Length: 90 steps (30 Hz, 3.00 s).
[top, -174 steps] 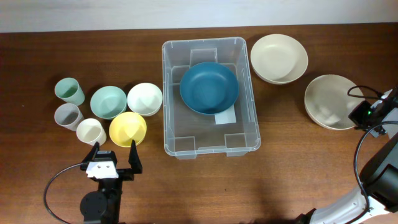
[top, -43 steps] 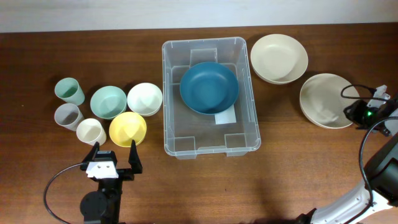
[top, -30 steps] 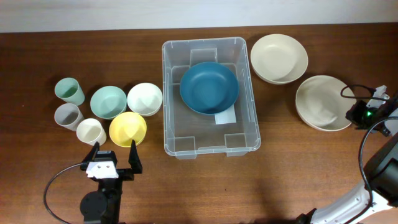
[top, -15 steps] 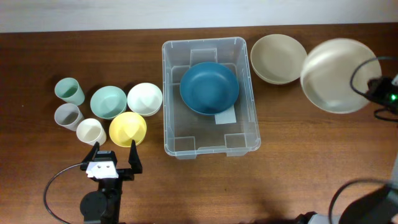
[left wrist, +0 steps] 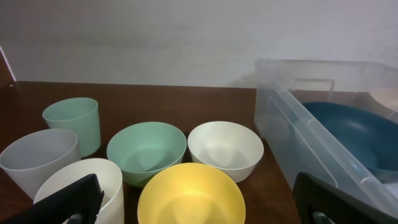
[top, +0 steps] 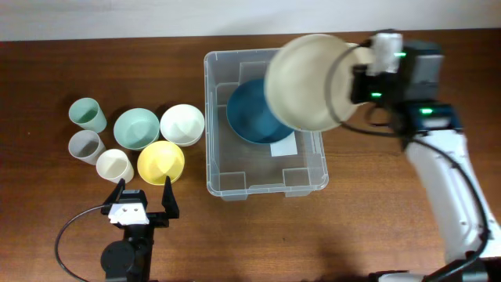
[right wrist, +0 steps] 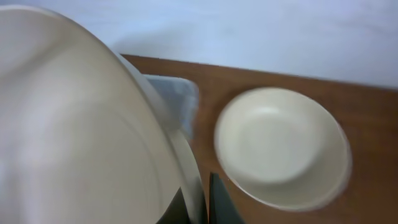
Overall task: Pack container
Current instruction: 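Lift the cream bowl and place it onto the blue bowl in the bin, then release the cream bowl and move the right gripper to the upper cream bowl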
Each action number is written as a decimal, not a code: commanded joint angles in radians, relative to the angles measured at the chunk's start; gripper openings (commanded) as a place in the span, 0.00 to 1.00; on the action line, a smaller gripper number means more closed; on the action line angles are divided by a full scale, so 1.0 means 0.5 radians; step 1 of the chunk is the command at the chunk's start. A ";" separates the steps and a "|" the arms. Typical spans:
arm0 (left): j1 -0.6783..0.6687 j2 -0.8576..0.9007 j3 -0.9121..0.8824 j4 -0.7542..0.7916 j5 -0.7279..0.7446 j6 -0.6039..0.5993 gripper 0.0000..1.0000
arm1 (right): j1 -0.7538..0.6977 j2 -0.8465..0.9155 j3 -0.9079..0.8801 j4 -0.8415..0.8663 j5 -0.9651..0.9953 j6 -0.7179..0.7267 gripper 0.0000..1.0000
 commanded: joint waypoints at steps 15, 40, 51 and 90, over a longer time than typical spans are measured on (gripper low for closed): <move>0.002 -0.015 -0.015 0.001 0.022 0.038 1.00 | 0.436 0.461 0.020 0.444 0.430 0.202 0.04; 0.002 -0.015 -0.015 0.001 0.022 0.038 1.00 | 0.352 0.533 0.511 0.027 0.600 0.263 0.63; 0.002 -0.015 -0.015 0.001 0.022 0.038 1.00 | -0.283 0.581 0.774 -0.569 0.642 0.507 0.64; 0.002 -0.015 -0.015 0.001 0.022 0.037 1.00 | -0.623 1.510 0.765 -0.294 -0.027 0.561 0.56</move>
